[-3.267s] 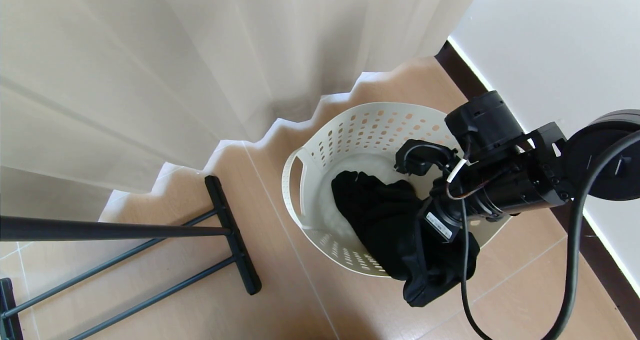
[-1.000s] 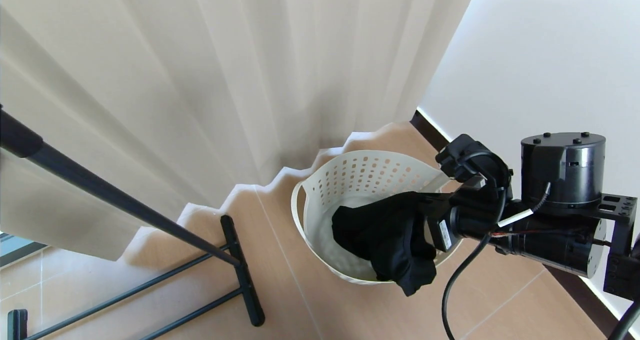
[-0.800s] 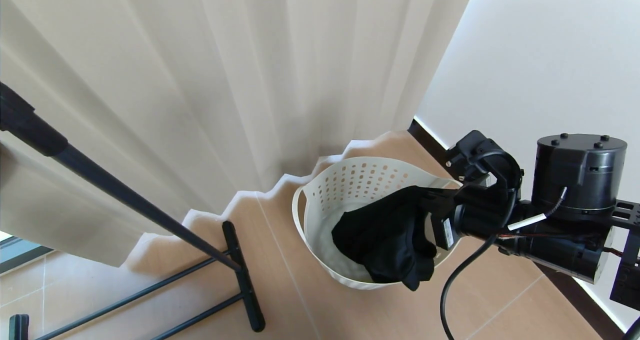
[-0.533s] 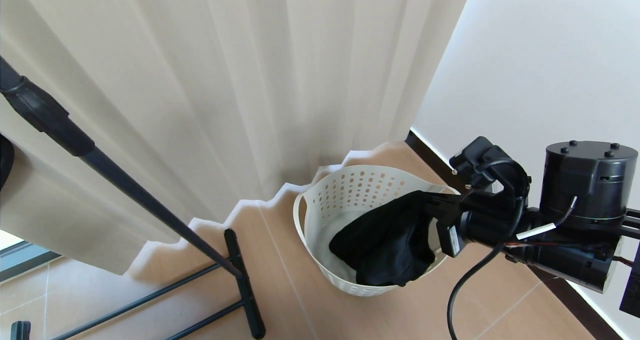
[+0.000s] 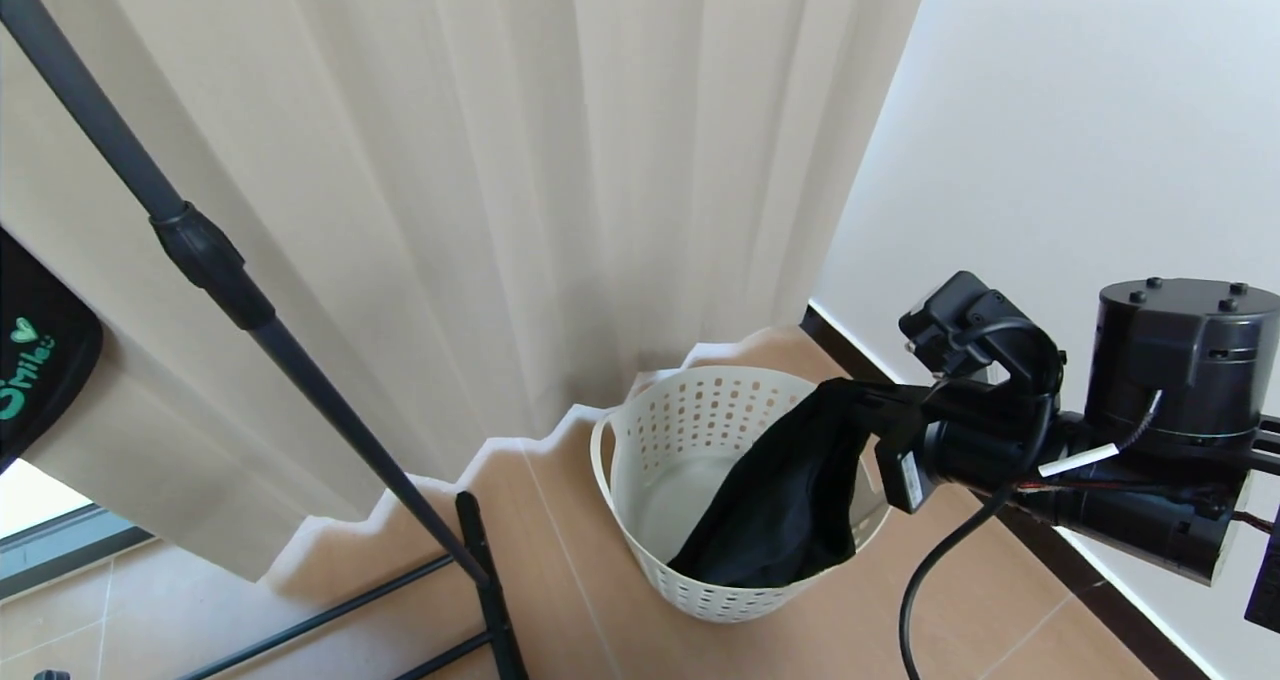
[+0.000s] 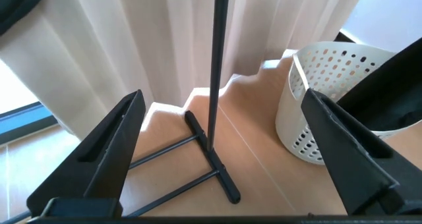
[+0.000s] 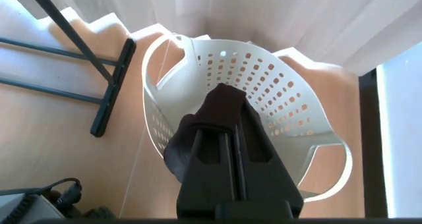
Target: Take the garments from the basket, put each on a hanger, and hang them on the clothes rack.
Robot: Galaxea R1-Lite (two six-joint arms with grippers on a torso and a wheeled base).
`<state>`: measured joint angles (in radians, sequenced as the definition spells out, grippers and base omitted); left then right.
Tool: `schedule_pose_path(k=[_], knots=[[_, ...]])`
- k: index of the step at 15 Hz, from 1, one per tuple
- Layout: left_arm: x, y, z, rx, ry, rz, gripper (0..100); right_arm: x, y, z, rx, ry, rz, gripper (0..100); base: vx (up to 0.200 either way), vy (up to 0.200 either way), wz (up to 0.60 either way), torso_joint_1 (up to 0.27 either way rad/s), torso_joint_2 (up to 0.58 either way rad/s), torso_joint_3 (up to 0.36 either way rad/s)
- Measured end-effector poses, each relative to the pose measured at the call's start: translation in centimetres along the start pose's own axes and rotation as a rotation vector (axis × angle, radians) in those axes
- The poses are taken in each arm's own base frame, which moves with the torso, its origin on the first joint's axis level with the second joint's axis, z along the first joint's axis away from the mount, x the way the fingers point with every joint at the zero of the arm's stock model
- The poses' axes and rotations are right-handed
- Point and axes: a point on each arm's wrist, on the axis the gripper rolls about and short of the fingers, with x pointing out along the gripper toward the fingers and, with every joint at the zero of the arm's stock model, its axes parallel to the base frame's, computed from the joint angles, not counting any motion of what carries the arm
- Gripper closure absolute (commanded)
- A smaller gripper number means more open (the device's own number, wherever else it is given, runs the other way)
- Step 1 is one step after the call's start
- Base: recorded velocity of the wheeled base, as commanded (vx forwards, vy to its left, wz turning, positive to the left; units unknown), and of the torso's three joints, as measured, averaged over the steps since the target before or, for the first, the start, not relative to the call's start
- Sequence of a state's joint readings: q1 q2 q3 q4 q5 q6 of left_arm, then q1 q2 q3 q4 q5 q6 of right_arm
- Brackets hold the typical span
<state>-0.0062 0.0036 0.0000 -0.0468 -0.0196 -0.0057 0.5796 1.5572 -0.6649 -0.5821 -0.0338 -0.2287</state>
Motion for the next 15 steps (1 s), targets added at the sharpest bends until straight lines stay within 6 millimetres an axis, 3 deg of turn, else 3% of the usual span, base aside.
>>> schedule_pose_path(k=[8,15], knots=[[0.0,0.0,0.01,-0.001,-0.001,0.003,0,0.13,0.11,-0.44,-0.014,0.018,0.003,100,0.0,0.0,0.0,0.082,-0.43,-0.157],[0.0,0.0,0.0,0.0,0.0,0.001,0,-0.26,0.05,-0.24,-0.015,0.005,-0.001,100,0.0,0.0,0.0,0.153,-0.48,-0.151]])
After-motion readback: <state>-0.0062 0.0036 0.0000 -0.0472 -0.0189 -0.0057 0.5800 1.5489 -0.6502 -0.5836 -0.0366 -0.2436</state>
